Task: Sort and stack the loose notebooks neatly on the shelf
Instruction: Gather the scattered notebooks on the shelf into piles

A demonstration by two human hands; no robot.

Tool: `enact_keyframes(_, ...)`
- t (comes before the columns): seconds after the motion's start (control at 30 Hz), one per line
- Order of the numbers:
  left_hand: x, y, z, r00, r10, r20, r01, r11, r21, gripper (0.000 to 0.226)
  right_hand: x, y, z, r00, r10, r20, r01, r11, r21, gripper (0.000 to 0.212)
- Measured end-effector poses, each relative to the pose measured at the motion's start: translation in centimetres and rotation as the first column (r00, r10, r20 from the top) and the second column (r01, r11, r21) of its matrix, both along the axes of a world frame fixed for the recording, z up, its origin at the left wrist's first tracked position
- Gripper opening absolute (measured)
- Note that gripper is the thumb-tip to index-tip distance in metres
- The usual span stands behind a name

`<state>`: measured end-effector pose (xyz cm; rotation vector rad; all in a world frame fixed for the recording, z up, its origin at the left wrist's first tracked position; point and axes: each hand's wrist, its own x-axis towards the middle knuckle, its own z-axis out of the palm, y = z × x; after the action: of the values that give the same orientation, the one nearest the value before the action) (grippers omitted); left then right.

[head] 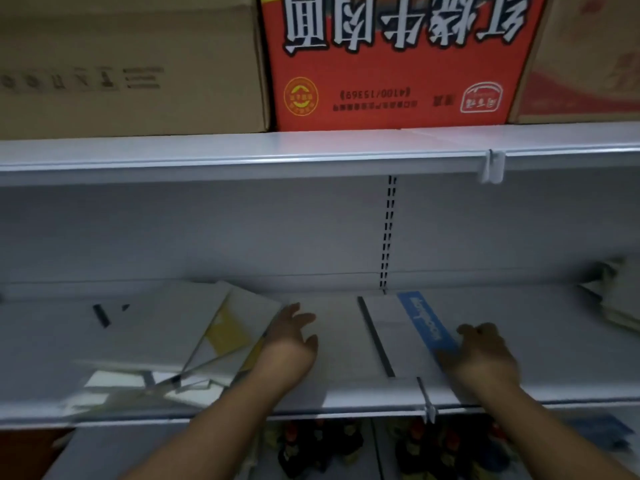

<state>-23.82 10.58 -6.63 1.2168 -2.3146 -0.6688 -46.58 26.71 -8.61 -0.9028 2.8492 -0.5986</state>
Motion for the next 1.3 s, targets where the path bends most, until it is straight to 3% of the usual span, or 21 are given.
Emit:
enact_keyframes(0.1, 4.6, -2.9, 2.9, 0.997, 0.027, 0.072, -0.018, 0.992, -0.125, 0.032, 4.4, -3.6, 2.1, 0.975, 0.217, 0.055, -0.193, 0.939, -0.286, 0.021)
enact_keyframes(0.17, 9.2, -5.8, 4.6, 0.972, 0.173, 0.162, -0.161, 0.983, -0.085, 0.034, 8.4, -6.7, 3.4, 0.922, 0.370, 0.114, -0.322, 0.896, -0.305, 0.005)
enact_keyframes(0.27, 16.7, -9.0, 4.7, 0.833, 0.372, 0.410, -0.358, 0.927, -0.112, 0.045, 14.4, -10.9, 3.9, 0.849, 0.496, 0.184, -0.430, 0.849, -0.306, 0.012)
enact_keyframes(0.33, 19.5, -9.4, 3.6, 0.781, 0.407, 0.474, -0.401, 0.908, -0.120, 0.055, 18.0, -13.3, 3.9, 0.818, 0.538, 0.202, -0.469, 0.828, -0.307, 0.013)
enact_keyframes(0.47, 21.4, -8.9, 3.3, 0.809, 0.426, 0.405, -0.421, 0.901, -0.106, 0.066, 22.6, -17.5, 3.4, 0.780, 0.558, 0.283, -0.529, 0.830, -0.178, 0.054)
enact_keyframes(0.53, 22.5, -8.9, 4.2, 0.826, 0.442, 0.349, -0.467, 0.884, -0.015, 0.070, 23.5, -18.8, 3.5, 0.796, 0.536, 0.282, -0.532, 0.841, -0.100, 0.067)
enact_keyframes(0.6, 23.7, -9.1, 5.0, 0.866, 0.465, 0.184, -0.496, 0.845, 0.200, 0.061, 24.0, -19.7, 3.7, 0.788, 0.525, 0.321, -0.533, 0.843, -0.072, 0.062)
enact_keyframes(0.7, 23.7, -8.0, 6.3, 0.891, 0.450, -0.063, -0.364, 0.789, 0.494, 0.020, 24.3, -20.3, 4.2, 0.771, 0.542, 0.335, -0.552, 0.830, -0.074, 0.036)
enact_keyframes(0.8, 21.1, -7.4, 7.0, 0.887, 0.408, -0.219, -0.228, 0.797, 0.560, 0.020, 22.4, -19.3, 4.8, 0.789, 0.508, 0.345, -0.444, 0.860, -0.250, 0.015)
enact_keyframes(0.9, 15.9, -7.2, 6.4, 0.856, 0.328, -0.401, -0.075, 0.844, 0.532, 0.033, 17.4, -16.0, 4.6, 0.822, 0.351, 0.448, -0.095, 0.861, -0.500, 0.012)
enact_keyframes(0.97, 11.5, -6.4, 5.3, 0.843, 0.283, -0.458, -0.017, 0.865, 0.502, 0.031, 12.9, -12.8, 4.2, 0.852, 0.220, 0.474, 0.098, 0.823, -0.559, 0.014)
enact_keyframes(1.17, 0.3, -2.2, -0.4, 0.868, 0.304, -0.392, 0.013, 0.776, 0.631, 0.026, 2.1, -2.7, 2.3, 0.921, -0.107, 0.375, 0.293, 0.825, -0.483, 0.010)
enact_keyframes(1.3, -2.1, -0.4, -3.7, 0.901, 0.326, -0.285, -0.067, 0.754, 0.654, 0.025, -0.5, -0.5, 0.2, 0.936, -0.156, 0.316, 0.262, 0.908, -0.328, 0.013)
